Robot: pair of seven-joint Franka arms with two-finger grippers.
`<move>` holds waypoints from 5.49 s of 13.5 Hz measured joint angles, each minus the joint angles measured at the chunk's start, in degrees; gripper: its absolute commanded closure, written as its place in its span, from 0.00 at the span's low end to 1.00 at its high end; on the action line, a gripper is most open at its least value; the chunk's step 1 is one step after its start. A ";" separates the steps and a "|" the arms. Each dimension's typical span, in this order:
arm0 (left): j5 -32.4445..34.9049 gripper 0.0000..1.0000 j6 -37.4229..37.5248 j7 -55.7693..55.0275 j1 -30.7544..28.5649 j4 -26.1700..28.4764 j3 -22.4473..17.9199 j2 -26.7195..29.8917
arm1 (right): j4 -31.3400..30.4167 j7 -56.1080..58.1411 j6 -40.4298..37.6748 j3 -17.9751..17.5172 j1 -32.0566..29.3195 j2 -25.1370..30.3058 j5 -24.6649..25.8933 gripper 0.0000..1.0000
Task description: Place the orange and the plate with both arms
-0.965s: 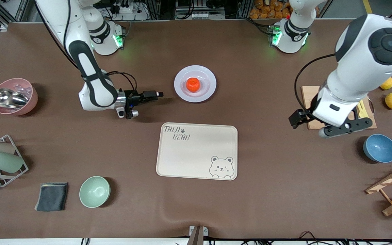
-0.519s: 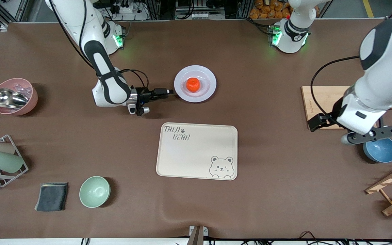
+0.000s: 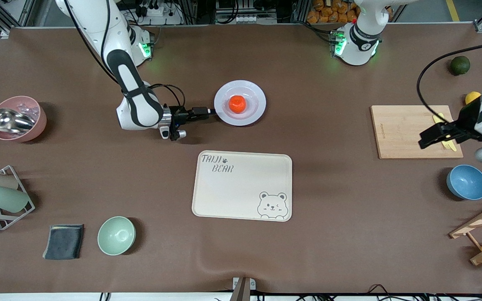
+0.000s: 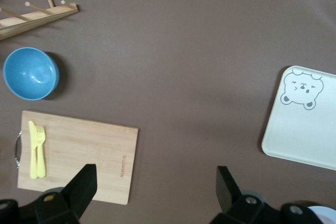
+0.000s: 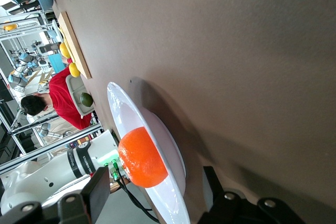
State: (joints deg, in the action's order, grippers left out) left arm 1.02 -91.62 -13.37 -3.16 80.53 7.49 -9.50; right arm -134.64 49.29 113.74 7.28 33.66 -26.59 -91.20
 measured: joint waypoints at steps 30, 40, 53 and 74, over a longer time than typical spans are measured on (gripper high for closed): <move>-1.88 0.00 5.33 9.61 8.23 6.16 -11.81 9.56 | 1.59 -0.54 -6.65 0.85 1.56 3.61 -5.61 1.00; 0.69 0.00 3.77 9.70 8.26 5.59 -10.58 9.58 | 7.53 -2.20 -6.71 1.00 0.08 4.97 -17.02 1.00; 1.74 0.00 4.67 9.70 8.25 5.96 -9.02 9.05 | 26.59 -10.09 4.62 1.33 -3.36 -9.24 -17.94 1.00; 1.56 0.00 5.10 9.70 7.87 5.93 -9.09 8.70 | 36.79 -8.43 12.26 0.91 -3.04 -19.01 -15.45 0.00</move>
State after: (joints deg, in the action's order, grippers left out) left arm 2.58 -86.52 -3.67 4.71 86.47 -1.60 -0.80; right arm -97.85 40.86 126.00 8.19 30.63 -45.60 -106.65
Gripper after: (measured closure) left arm 0.000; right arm 0.225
